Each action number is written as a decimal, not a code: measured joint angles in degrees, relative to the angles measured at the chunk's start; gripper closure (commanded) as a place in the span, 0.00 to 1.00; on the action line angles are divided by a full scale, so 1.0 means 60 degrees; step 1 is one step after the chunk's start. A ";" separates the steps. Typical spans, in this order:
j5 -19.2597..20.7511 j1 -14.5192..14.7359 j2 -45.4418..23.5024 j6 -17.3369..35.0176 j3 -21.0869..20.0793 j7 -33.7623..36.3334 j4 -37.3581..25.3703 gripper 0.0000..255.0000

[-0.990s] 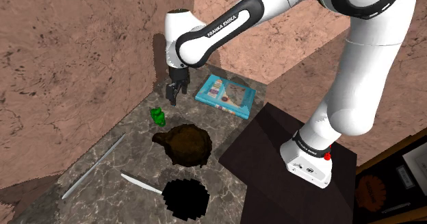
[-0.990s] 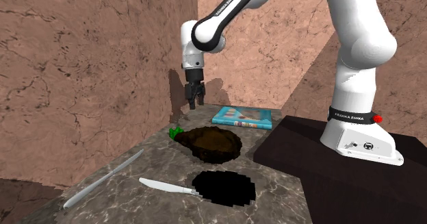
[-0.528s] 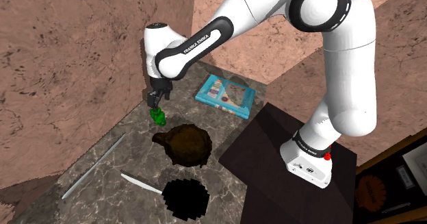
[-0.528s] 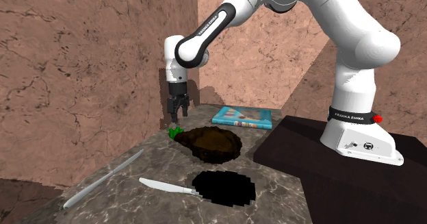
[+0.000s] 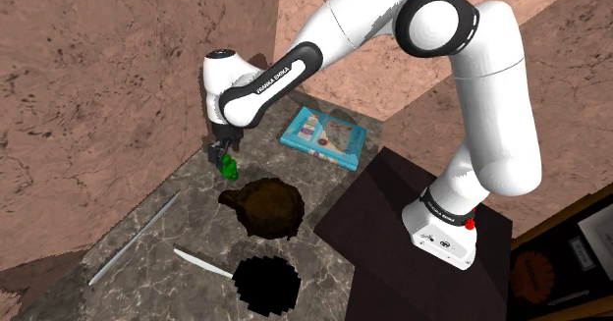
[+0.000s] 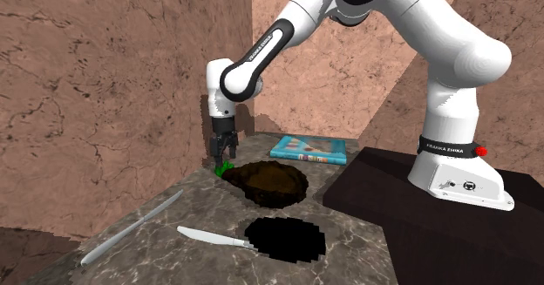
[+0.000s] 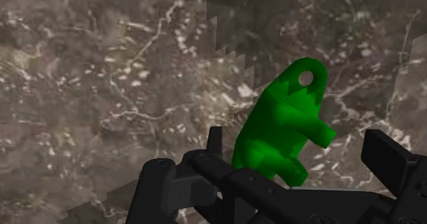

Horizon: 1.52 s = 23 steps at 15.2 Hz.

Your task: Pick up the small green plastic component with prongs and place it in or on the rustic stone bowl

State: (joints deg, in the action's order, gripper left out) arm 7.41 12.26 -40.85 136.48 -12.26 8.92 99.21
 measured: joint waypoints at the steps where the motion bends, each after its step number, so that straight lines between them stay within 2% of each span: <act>1: 0.0014 0.0022 -0.0066 0.0067 0.0011 0.0022 0.0001 0.00; 7: 0.0026 0.0024 -0.0132 0.0119 0.0024 0.0017 -0.0017 0.00; 8: 0.0026 0.0024 -0.0132 0.0119 0.0024 0.0017 -0.0017 1.00; 18: 0.0024 0.0026 -0.0100 0.0137 0.0016 0.0023 -0.0006 1.00; 23: -0.0044 -0.0026 0.0241 -0.0185 -0.0045 -0.0009 0.0043 1.00</act>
State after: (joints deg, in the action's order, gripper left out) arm 7.15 12.10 -39.40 135.37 -12.53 8.87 99.47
